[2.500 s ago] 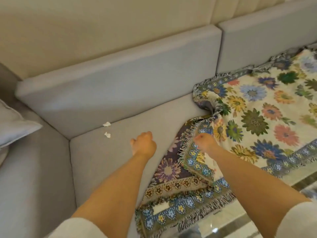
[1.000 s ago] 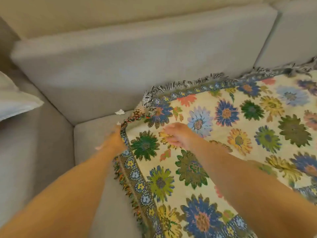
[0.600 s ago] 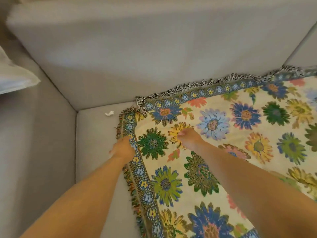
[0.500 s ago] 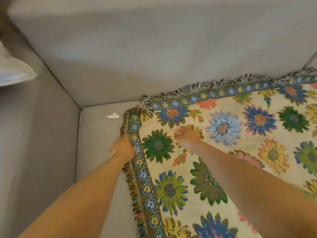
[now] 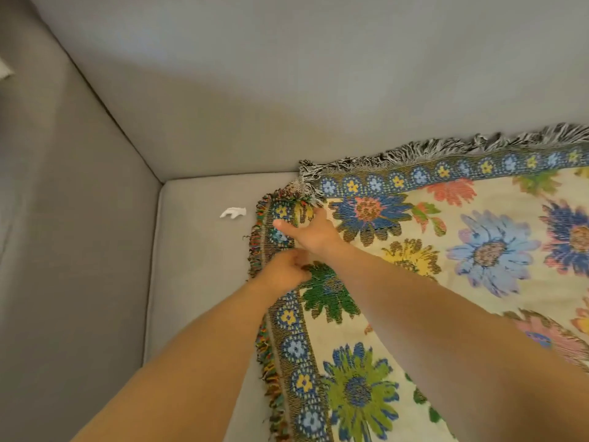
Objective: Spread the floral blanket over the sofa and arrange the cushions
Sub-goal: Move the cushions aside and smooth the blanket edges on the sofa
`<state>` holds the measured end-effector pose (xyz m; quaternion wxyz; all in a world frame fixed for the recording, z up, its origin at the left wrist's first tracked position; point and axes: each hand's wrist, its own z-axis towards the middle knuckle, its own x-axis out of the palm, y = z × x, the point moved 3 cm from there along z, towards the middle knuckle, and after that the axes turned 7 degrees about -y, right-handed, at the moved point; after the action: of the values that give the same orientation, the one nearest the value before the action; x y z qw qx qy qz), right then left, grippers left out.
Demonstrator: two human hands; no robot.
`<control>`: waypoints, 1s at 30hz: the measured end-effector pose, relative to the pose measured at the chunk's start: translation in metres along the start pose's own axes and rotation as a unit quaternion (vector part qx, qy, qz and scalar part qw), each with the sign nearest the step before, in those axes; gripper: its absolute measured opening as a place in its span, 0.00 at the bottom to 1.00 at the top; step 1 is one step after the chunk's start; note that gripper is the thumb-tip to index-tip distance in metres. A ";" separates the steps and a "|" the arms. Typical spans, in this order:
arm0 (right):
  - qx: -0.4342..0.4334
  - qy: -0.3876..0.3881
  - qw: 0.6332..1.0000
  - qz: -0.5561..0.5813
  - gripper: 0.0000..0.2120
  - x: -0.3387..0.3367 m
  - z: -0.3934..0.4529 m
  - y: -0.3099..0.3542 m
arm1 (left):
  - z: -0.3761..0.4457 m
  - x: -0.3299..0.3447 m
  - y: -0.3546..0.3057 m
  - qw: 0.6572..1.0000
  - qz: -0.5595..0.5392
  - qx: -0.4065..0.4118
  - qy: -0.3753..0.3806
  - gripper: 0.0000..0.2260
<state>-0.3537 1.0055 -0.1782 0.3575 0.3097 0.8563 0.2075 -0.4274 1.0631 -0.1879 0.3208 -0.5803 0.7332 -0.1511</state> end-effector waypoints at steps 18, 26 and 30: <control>-0.081 -0.077 0.986 -0.121 0.18 -0.015 0.028 -0.013 | 0.032 -0.101 0.035 0.903 0.292 0.049 -0.313 0.30; -0.319 -0.011 0.884 -0.341 0.31 0.042 0.043 0.025 | 0.047 -0.100 0.042 0.895 0.337 0.104 -0.273 0.12; -0.239 -0.022 0.960 -0.148 0.09 0.021 0.043 -0.002 | 0.045 -0.100 0.045 0.905 0.311 0.111 -0.267 0.09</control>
<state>-0.3342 1.0241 -0.2181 0.4668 0.0899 0.8099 0.3435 -0.4200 1.1768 -0.2189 0.5977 -0.3015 0.7419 0.0364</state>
